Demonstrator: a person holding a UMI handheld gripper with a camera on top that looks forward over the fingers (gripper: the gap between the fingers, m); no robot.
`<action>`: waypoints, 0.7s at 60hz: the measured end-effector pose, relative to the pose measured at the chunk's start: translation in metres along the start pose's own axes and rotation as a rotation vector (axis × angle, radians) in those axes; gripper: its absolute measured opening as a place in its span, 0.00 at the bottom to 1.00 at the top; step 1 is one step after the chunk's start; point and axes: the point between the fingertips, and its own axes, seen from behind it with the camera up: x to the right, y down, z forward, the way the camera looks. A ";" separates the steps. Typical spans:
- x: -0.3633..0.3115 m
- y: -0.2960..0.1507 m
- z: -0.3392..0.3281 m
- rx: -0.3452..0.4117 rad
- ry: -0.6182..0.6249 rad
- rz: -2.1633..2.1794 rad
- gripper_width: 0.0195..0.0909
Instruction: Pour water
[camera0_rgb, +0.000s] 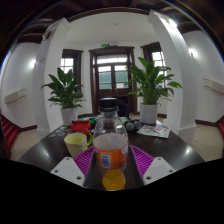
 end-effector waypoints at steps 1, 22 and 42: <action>-0.001 0.000 0.001 0.004 -0.003 -0.005 0.57; -0.007 -0.005 0.009 0.064 0.025 -0.065 0.17; -0.012 -0.010 0.019 0.021 0.016 -0.225 0.17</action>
